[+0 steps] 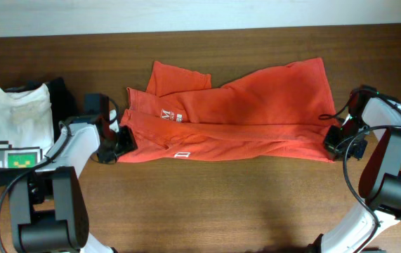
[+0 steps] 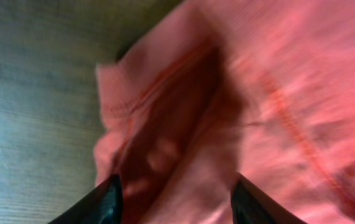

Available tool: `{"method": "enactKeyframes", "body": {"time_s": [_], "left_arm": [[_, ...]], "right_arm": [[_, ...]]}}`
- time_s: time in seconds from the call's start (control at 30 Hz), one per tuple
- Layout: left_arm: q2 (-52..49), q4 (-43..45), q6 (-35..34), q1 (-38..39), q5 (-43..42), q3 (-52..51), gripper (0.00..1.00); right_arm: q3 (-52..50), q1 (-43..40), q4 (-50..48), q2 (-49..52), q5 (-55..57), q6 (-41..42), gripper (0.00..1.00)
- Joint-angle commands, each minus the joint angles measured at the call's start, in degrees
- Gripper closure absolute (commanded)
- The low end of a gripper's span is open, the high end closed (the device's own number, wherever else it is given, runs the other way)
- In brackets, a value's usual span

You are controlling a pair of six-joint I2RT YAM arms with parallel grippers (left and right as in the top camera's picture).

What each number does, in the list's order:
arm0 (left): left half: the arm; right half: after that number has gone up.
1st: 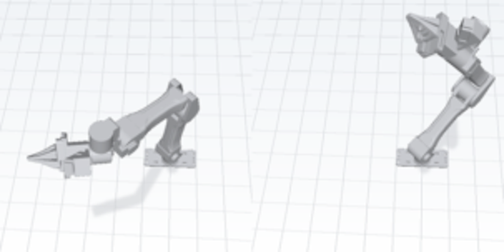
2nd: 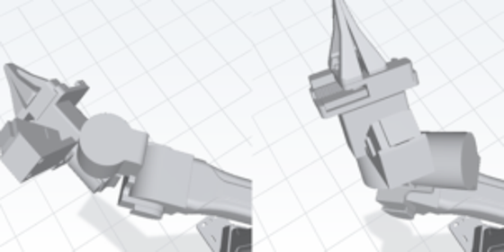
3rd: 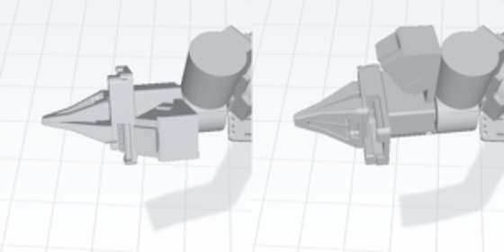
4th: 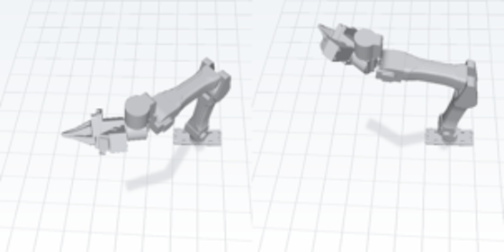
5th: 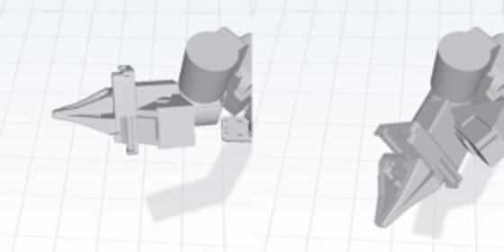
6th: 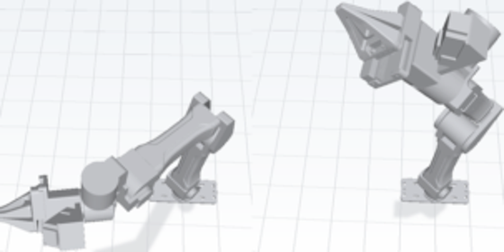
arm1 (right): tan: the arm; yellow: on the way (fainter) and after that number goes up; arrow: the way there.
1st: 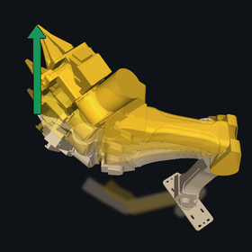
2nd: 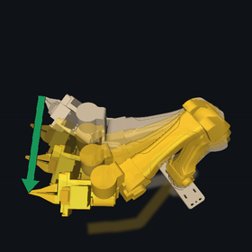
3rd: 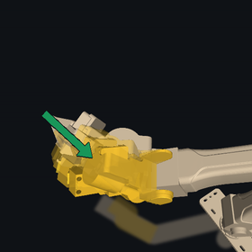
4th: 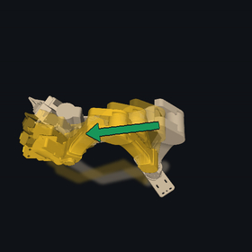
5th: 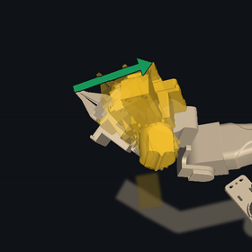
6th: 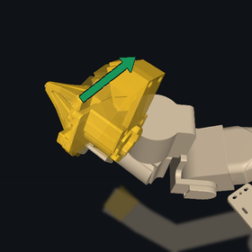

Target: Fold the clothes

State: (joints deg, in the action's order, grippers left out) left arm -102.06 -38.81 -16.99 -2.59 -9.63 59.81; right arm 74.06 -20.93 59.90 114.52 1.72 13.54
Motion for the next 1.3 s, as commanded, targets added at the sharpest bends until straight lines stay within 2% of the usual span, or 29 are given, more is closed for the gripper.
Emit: {"method": "enactKeyframes", "body": {"time_s": [0.0, 0.03, 0.07, 0.2, 0.3, 0.33, 0.37, 0.4, 0.5, 0.57, 0.63, 0.77, 0.8, 0.87, 0.97, 1.0, 1.03, 1.17, 1.27], "left_arm": [[-0.2, 1.9, 0.1, 0.0, 6.3, -4.6, 0.76], [-0.2, 1.6, 0.1, 0.0, 7.2, -4.9, 0.93], [-0.2, 0.6, 0.1, -0.1, 8.3, -5.0, 0.99], [-0.2, -12.5, -3.3, -4.7, 9.5, -5.0, 1.00], [0.6, -16.0, -3.1, -7.6, 9.2, -5.0, 1.00], [1.3, -16.2, -2.8, -7.5, 9.1, -5.0, 0.99], [4.1, -16.5, -2.4, -7.5, 7.8, -5.0, 0.88], [5.9, -16.6, -2.2, -7.5, 7.3, -4.9, 0.86], [16.4, -16.2, -1.2, -7.5, 3.9, -3.4, 0.68], [21.4, -15.7, -1.1, -7.2, 2.0, -3.3, 0.66], [22.5, -13.6, 1.8, -4.3, -0.3, -3.3, 0.67], [22.5, -8.9, 2.5, 3.7, 0.0, -3.4, 0.62], [22.5, -8.9, 2.5, 4.5, 0.0, -3.4, 0.62], [22.5, -9.2, 2.5, 4.7, 0.0, -3.4, 0.62], [22.5, -9.2, 2.5, 4.7, 0.0, -3.4, 0.62], [22.5, -9.2, 2.5, 4.7, 0.0, -3.4, 0.62], [22.5, -9.2, 2.5, 4.7, 0.0, -3.4, 0.62], [22.5, -9.2, 2.5, 4.7, 0.5, -3.4, 0.62], [22.5, -9.2, 2.5, 4.7, 1.9, -3.4, 0.62]], "right_arm": [[-2.2, 0.2, 1.3, 0.5, 2.4, 0.3, 0.96], [-2.2, 0.2, 2.0, 0.5, 3.5, 0.4, 0.96], [-2.2, 0.2, 2.9, 0.5, 5.2, 0.5, 0.96], [-2.1, -2.0, 9.0, 0.5, 11.2, 7.0, 0.96], [-1.6, -5.0, 11.3, -1.2, 8.9, 8.0, 0.96], [-1.4, -5.0, 11.5, -2.4, 8.8, 7.8, 0.94], [-1.3, -5.0, 11.7, -6.0, 8.8, 7.8, 0.75], [-1.3, -5.0, 12.0, -7.5, 8.8, 7.8, 0.68], [-1.3, -5.0, 13.1, -14.3, 7.3, 7.8, 0.54], [-1.4, -5.0, 12.3, -14.9, 3.3, 5.7, 0.50], [-3.8, -5.0, 10.1, -14.7, -2.5, 1.2, 0.50], [-11.4, -5.0, 0.5, -14.7, -6.8, 1.3, 0.51], [-12.5, -5.0, -1.3, -14.7, -6.6, 1.3, 0.51], [-13.8, -5.0, -2.8, -14.7, -6.6, 1.3, 0.62], [-16.6, -5.0, -5.9, -14.7, -6.0, 1.5, 0.62], [-17.6, -5.0, -7.4, -14.7, -6.0, 1.5, 0.76], [-17.4, -5.0, -7.1, -14.7, -7.0, 1.5, 0.96], [-7.9, -5.0, -2.9, -15.0, -13.8, 1.5, 0.96], [-5.6, -5.0, -12.8, -14.8, -19.5, 1.5, 0.93]]}}
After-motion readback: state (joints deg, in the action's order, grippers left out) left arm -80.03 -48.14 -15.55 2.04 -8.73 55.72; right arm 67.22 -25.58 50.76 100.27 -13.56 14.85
